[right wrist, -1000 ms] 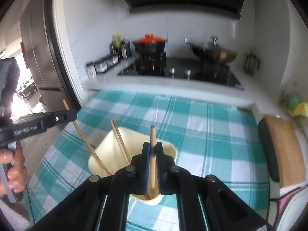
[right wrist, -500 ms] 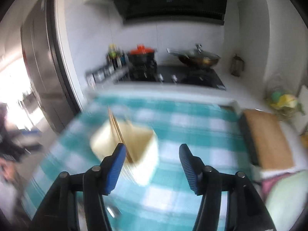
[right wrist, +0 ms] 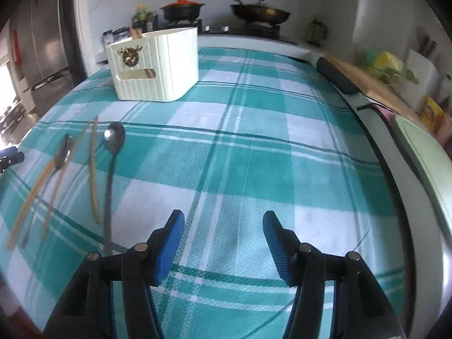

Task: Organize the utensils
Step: 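Withdraw both open tools back over the remaining utensils, then grasp a steel spoon by its handle with the right tool and lift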

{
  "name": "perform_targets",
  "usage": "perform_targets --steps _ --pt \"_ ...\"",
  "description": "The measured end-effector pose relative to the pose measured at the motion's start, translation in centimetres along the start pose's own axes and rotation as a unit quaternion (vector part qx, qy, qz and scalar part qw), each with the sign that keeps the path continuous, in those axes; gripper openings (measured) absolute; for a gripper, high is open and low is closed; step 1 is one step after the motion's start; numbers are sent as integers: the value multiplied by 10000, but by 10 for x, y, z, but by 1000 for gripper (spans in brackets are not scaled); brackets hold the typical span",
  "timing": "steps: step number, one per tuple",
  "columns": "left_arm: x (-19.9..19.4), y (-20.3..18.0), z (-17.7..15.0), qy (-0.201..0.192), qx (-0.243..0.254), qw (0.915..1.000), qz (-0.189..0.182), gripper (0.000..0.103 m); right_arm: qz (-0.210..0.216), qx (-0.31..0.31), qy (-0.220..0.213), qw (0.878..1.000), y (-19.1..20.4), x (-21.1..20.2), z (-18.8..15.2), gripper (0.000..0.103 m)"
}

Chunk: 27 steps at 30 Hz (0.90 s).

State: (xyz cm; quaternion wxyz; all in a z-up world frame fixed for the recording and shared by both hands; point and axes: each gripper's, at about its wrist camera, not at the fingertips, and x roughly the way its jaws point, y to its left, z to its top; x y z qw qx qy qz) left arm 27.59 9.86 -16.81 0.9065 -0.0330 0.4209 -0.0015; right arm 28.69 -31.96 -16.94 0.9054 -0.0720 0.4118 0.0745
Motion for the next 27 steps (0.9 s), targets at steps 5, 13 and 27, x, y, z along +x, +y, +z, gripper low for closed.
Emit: perform_targets --steps 5,13,27 --pt "11 3 -1 -52 -136 9997 217 91 -8 267 27 9996 0 9 -7 59" --pt "32 16 -8 295 -338 9983 360 97 14 524 252 9983 -8 22 -8 60" --pt "36 14 -9 344 -342 9979 433 102 -56 477 235 9986 -7 22 -8 60"
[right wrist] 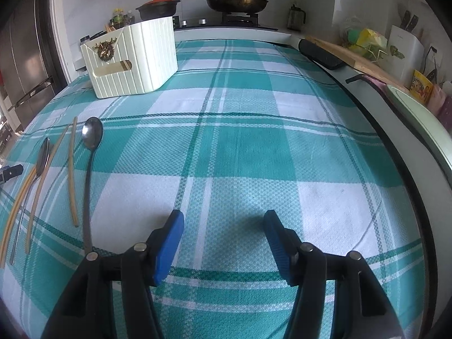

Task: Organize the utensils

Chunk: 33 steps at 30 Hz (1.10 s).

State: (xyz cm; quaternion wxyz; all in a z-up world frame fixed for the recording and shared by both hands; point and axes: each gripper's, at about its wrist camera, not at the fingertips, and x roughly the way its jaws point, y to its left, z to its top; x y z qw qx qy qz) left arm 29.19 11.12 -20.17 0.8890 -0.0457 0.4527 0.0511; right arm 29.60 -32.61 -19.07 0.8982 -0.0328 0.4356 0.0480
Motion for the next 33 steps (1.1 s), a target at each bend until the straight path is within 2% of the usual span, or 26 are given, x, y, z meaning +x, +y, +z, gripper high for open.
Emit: perform_targets --steps 3,6,8,11,15,17,19,24,27,31,33 --pt "0 0 0 1 -13 10000 -15 102 57 -85 -215 9997 12 -11 3 60" --pt "0 0 0 3 -13 10000 -13 102 705 -399 -328 9962 45 -22 15 57" --pt "0 0 0 2 -14 10000 -16 102 1119 -768 -238 9905 76 -19 26 37" --pt "0 0 0 2 -14 10000 -15 102 1228 -1109 -50 9862 103 -1 37 31" --pt "0 0 0 2 -13 10000 -17 102 1412 -1276 283 9813 119 24 47 20" --pt "0 0 0 2 -13 10000 -17 102 1315 -1511 377 9790 127 31 48 11" --pt "0 0 0 5 -18 10000 -8 102 1207 -1654 352 9782 130 30 48 6" --pt "0 0 0 4 -19 10000 -7 102 382 -1296 242 9905 106 28 44 7" --pt "0 0 0 4 -20 10000 -9 102 22 -1105 198 9937 84 21 36 7" --pt "0 1 1 -3 -38 10000 -71 102 55 -817 36 9966 62 10 20 13" --pt "-6 3 0 -51 -21 9992 -390 102 50 -734 -26 9973 57 7 15 21"
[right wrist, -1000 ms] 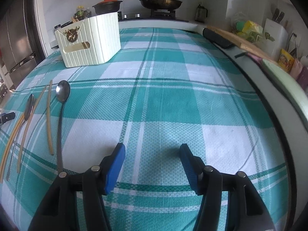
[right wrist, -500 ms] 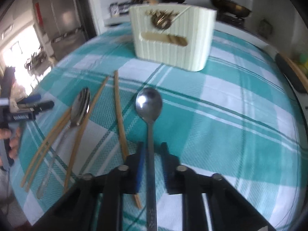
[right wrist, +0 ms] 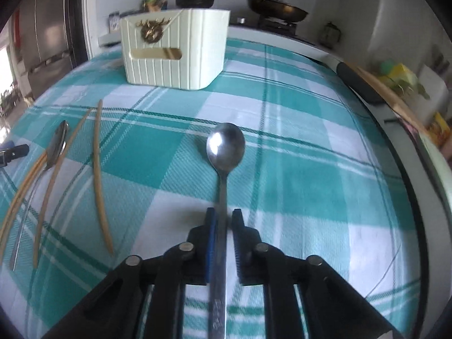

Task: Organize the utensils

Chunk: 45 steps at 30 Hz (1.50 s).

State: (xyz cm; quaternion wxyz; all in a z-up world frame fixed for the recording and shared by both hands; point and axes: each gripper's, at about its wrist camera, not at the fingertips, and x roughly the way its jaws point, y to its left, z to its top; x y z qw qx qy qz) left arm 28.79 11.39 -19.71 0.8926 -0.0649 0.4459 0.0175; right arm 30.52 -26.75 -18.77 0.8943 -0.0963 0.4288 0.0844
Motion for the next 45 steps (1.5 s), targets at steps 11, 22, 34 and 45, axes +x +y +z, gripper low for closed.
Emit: perform_targets --steps 11,22,34,45 --pt "-38 -63 -32 -99 940 9948 -384 102 102 283 -42 9995 -10 2 -3 29" --pt "-19 -75 -36 140 1190 9928 11 103 152 361 -44 9992 -14 3 -4 30" --pt "-19 -47 -32 243 735 9968 208 97 148 356 -44 9992 -13 3 -4 30" --pt "-30 -36 -42 344 805 9956 347 98 266 361 86 9990 -16 2 -4 30"
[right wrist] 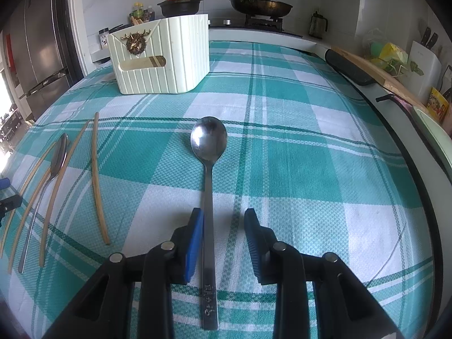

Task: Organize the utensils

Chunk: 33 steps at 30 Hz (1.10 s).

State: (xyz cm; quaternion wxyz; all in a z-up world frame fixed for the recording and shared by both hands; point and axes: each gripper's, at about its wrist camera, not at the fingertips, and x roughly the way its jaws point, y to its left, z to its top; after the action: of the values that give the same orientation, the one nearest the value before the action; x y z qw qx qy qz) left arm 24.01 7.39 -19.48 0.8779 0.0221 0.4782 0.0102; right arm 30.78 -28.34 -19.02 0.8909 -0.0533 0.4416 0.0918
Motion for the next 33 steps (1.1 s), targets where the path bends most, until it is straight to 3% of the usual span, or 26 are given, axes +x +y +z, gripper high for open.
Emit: perform_targets --steps 4,9,14,21,25,33 --pt "2 8 1 102 20 9999 -63 98 57 -245 297 9992 -1 -5 -4 44" --pt "7 11 8 295 135 9991 -271 98 171 -352 446 9982 -6 -12 -12 45" --pt "17 4 26 483 444 9967 -475 94 174 -432 475 9978 -9 -8 -6 53" --pt "29 -2 50 535 464 9944 -783 76 266 -415 359 9981 -3 13 20 56" --pt "32 -8 63 578 526 9936 -818 55 285 -372 270 9985 6 33 44 57" --pt "36 -22 73 506 736 9924 -849 35 201 -265 4 9994 11 56 68 54"
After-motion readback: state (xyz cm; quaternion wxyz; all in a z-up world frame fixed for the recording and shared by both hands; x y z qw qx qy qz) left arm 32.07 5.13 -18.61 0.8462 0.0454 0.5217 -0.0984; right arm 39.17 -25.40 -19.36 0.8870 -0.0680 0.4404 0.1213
